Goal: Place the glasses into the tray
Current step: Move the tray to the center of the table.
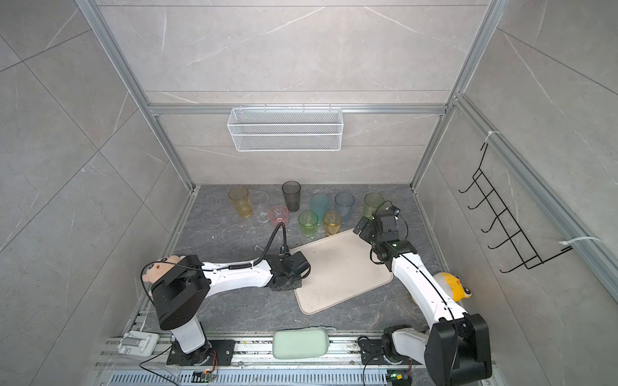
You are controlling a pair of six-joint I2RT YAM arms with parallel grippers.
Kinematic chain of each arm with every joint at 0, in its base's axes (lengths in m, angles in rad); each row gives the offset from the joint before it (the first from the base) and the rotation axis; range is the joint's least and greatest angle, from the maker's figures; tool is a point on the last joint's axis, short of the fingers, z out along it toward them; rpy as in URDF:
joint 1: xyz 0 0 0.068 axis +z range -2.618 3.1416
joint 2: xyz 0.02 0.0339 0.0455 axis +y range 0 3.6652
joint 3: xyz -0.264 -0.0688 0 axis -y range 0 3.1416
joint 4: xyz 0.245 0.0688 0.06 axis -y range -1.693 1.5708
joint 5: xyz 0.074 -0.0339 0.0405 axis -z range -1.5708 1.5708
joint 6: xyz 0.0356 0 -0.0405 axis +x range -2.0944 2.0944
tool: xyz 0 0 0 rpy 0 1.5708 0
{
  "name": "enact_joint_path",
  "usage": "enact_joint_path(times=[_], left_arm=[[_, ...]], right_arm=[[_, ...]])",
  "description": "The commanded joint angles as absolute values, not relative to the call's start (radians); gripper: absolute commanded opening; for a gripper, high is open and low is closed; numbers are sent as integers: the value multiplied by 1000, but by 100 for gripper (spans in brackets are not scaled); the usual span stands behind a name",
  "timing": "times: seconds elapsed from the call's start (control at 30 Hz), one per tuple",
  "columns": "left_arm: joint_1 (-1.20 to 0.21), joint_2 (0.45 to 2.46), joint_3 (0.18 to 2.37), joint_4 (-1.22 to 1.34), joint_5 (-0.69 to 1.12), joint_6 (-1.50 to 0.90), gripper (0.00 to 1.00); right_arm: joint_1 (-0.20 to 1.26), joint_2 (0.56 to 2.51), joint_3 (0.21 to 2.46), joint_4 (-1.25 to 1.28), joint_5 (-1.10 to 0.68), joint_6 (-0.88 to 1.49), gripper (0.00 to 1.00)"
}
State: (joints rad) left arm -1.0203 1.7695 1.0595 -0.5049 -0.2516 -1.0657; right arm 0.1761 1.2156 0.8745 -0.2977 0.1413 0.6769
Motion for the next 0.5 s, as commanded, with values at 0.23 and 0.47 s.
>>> enact_joint_path(times=[0.23, 0.47], left_arm=[[-998, 1780, 1035, -500, -247, -1077, 14], [-962, 1748, 998, -489, -229, -1048, 8]], right_arm=[[185, 1232, 881, -307, 148, 654, 99], [187, 1233, 884, -308, 144, 654, 99]])
